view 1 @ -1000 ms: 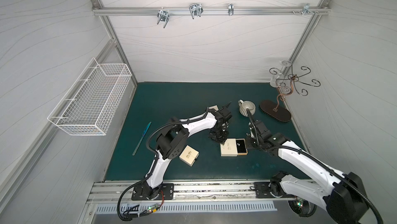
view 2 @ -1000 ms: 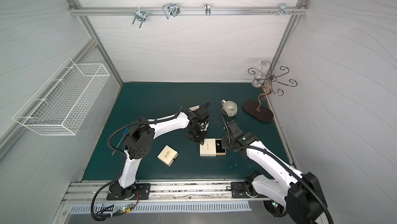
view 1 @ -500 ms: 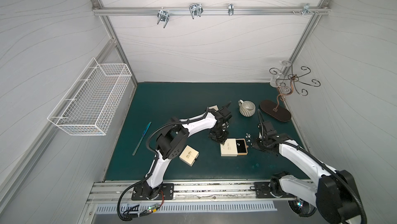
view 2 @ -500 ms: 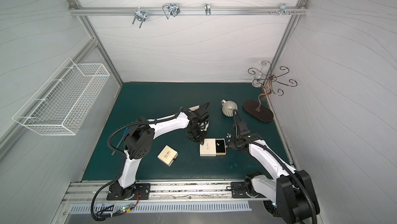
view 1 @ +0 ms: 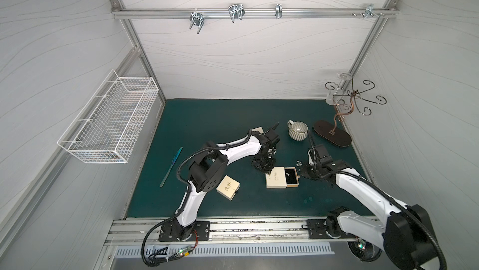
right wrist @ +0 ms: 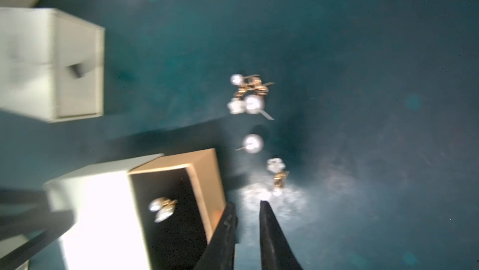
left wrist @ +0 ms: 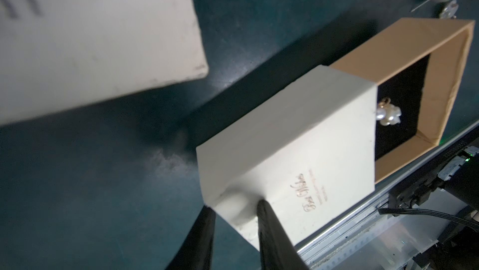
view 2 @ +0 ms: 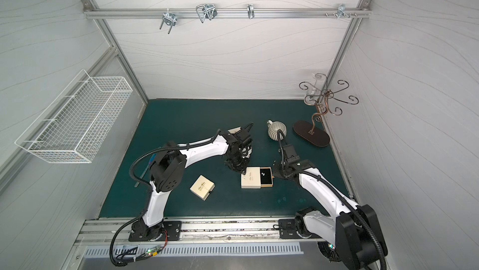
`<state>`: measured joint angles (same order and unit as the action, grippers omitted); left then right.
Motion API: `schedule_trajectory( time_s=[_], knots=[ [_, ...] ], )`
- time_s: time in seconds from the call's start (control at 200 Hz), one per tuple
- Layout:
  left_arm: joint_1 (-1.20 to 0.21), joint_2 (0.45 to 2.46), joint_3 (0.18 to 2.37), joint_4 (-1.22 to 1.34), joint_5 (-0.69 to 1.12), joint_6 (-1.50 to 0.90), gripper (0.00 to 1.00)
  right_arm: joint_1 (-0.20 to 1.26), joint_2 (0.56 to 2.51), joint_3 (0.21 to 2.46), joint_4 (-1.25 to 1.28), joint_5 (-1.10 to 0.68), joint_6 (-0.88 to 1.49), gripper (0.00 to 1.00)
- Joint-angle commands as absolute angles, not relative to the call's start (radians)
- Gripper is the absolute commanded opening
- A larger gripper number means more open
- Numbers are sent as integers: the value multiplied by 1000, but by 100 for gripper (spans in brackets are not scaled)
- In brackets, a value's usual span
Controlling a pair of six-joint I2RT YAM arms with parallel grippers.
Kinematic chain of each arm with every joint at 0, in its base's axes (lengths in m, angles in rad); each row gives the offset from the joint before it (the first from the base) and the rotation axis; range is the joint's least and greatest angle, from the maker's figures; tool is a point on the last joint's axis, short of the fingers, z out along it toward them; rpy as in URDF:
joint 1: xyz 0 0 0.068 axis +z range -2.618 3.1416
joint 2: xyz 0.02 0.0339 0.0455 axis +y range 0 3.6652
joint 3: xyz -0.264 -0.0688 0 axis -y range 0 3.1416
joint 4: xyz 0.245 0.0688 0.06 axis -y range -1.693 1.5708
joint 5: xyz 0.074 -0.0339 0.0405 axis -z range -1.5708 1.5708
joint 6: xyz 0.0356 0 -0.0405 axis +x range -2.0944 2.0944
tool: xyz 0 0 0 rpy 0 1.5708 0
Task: Take out the earrings from the drawer-style jewelry box
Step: Place the earring at the center of the board, then pick up the earring from the drawer.
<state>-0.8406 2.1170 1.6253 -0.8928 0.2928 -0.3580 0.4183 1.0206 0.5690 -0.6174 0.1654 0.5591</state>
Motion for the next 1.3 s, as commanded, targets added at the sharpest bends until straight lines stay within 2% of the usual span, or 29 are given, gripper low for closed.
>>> schedule_trajectory(
  time_s=[0.0, 0.27, 0.545, 0.92, 1.296],
  knots=[
    [-830, 2192, 1583, -849, 150, -346, 31, 371, 1045, 553, -589, 109, 588, 17],
    [-843, 2177, 1577, -830, 161, -325, 31, 341, 1113, 598, -536, 34, 561, 18],
    [-843, 2186, 1585, -836, 163, -326, 31, 521, 1048, 617, -491, 44, 518, 23],
    [-843, 2184, 1581, -838, 158, -328, 31, 594, 1259, 702, -474, 17, 470, 28],
    [-843, 2194, 1592, -845, 159, -327, 31, 640, 1335, 715, -491, 49, 459, 30]
  ],
)
